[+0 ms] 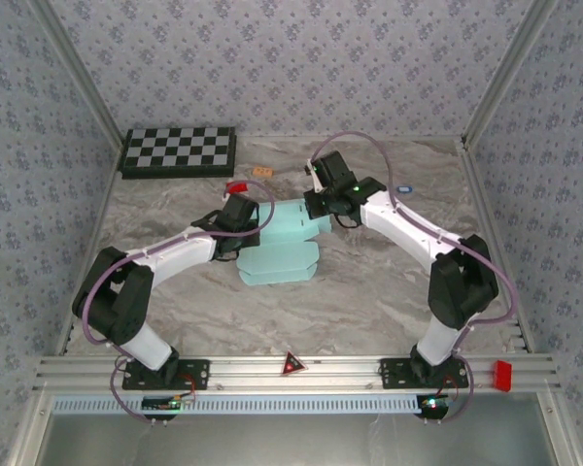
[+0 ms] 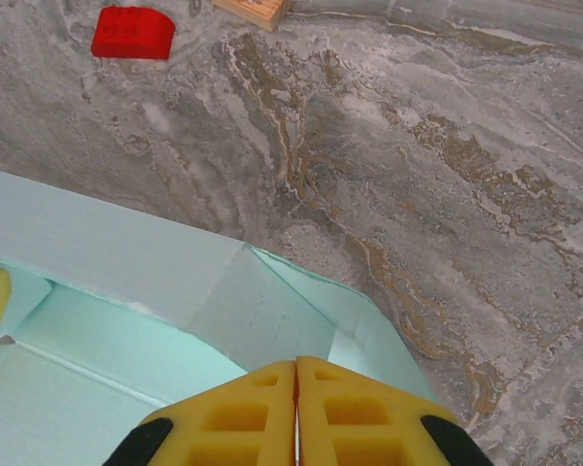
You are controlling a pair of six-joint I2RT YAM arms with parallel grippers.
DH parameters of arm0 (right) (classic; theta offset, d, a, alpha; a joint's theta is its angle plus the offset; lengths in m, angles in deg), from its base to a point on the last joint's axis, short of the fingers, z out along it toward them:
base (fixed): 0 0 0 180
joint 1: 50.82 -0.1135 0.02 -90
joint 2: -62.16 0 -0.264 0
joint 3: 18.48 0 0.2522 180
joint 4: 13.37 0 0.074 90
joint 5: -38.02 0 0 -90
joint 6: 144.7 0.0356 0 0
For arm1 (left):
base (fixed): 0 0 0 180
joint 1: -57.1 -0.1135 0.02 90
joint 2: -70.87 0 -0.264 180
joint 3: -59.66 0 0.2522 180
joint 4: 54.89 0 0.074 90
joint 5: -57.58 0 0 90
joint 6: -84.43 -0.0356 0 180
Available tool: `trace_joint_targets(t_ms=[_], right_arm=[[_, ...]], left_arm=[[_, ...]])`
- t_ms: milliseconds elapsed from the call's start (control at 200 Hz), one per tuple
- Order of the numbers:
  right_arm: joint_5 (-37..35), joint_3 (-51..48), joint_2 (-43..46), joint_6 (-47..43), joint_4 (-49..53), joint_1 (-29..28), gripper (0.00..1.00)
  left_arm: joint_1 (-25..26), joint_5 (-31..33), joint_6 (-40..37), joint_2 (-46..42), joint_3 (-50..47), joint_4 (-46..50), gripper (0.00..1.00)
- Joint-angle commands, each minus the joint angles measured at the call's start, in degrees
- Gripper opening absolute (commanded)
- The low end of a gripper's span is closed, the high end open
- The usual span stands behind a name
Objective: Fold the paper box
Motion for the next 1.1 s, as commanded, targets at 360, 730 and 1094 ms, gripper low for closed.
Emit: trace_joint_targets(t_ms=[360, 730, 1094], right_arm=[[3.52, 0.42, -2.45, 3.93, -0.04, 1.31, 0.08], [9.26, -2.12, -2.8, 4.9, -4.27, 2.08, 0.06], [17.74, -5.81, -1.95, 9.4, -11.56, 3.41, 0.05]], left_arm=[[0.37, 0.11, 2.37, -2.04, 2.13, 0.96, 0.0], [0.41, -1.4, 3.44, -2.41, 2.27, 0.36, 0.0], [0.28, -3.39, 4.09, -2.49, 2.41, -0.95, 0.0]])
